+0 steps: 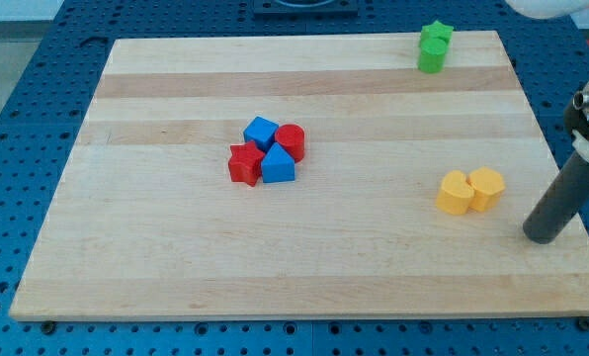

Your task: Place the yellow blocks diagonally to the bottom right of the red star

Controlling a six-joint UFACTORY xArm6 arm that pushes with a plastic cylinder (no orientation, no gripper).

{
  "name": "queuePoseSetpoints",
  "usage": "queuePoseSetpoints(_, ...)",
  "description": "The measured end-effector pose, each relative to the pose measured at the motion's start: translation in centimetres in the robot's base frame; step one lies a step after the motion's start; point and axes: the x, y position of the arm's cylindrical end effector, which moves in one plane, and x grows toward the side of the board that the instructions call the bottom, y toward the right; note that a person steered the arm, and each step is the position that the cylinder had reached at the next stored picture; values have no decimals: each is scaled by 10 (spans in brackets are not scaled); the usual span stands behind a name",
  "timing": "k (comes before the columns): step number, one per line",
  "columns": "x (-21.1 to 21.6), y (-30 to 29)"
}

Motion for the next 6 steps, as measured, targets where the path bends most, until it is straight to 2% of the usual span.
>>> queuePoseSetpoints(1,-2,51)
queuePoseSetpoints(2,-36,96)
queuePoseSetpoints(3,-67,101)
queuePoseSetpoints(4,-72,99)
queuePoseSetpoints(6,-72,51)
